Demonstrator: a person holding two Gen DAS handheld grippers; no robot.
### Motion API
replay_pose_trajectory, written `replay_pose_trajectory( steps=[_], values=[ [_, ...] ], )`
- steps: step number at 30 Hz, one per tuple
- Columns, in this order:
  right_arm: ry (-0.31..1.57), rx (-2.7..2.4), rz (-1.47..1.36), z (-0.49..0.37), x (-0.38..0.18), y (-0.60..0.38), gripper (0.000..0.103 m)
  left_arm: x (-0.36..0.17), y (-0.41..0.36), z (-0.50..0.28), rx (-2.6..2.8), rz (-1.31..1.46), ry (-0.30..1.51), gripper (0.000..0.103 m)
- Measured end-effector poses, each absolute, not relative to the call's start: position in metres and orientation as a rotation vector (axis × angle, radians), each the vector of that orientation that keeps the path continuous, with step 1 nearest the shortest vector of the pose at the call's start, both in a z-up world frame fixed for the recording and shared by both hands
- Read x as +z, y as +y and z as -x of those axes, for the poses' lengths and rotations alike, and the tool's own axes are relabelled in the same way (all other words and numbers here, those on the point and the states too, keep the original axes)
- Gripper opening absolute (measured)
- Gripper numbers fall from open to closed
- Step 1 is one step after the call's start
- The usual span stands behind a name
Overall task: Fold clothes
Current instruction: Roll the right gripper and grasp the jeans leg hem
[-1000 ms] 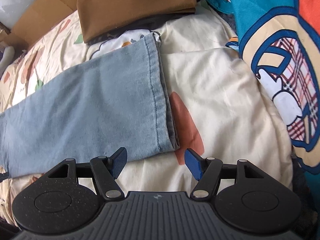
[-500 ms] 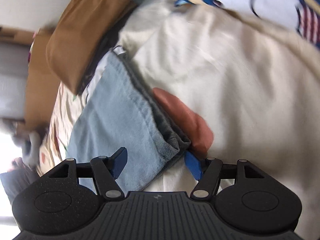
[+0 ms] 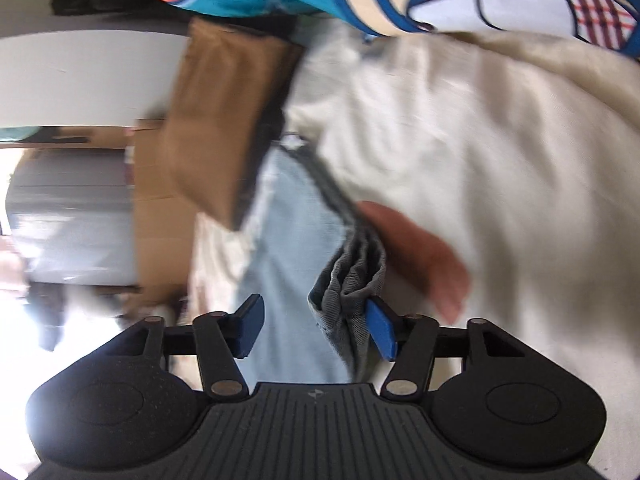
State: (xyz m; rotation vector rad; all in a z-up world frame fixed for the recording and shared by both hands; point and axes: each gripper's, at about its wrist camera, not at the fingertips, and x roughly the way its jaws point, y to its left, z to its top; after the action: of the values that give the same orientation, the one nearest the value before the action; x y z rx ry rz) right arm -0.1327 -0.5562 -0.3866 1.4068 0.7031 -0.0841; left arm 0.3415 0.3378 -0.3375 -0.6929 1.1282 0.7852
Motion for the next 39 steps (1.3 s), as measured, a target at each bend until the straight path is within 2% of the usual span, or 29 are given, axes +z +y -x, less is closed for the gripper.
replay_pose_trajectory(
  steps=[12,23,30,37,39],
  values=[
    [0.845,-0.116,-1.318,0.114,-0.42,-0.553,0.058,-0.338,0.334,-0.343,0.775,0.67,1.162,0.044],
    [0.718,0.0,-1.437,0.112,-0.411,-0.56,0.058,-0.34,0.334,-0.344,0.778,0.671,1.167,0.044],
    [0.791,0.065,-1.384,0.087,-0.406,-0.561,0.058,-0.34,0.327,-0.348,0.755,0.662,1.168,0.044],
    [0.915,0.041,-1.355,0.061,-0.428,-0.573,0.058,-0.338,0.33,-0.345,0.75,0.662,1.161,0.044],
    [0.94,0.055,-1.329,0.053,-0.428,-0.575,0.055,-0.338,0.331,-0.343,0.752,0.658,1.158,0.044]
  ],
)
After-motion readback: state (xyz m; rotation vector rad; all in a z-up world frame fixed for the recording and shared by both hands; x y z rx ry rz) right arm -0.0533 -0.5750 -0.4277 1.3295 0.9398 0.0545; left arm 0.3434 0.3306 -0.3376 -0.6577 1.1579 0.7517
